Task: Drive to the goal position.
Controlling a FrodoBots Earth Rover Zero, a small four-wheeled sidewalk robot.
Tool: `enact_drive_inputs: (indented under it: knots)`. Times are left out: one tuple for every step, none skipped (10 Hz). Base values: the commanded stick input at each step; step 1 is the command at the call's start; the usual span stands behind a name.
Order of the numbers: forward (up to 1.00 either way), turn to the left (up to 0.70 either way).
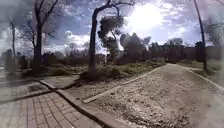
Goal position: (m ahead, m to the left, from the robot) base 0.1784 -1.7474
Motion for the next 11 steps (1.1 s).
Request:
enact_drive_inputs:
  knots:
    - [0.00, 0.00]
    - [0.00, 0.00]
    - [0.00, 0.00]
    - [0.00, -0.02]
    - [0.00, -0.46]
    - [0.00, -0.89]
    - [0.00, -1.00]
    - [0.00, -0.68]
    - [0.00, -0.09]
    - [0.00, 0.00]
    - [0.00, 0.00]
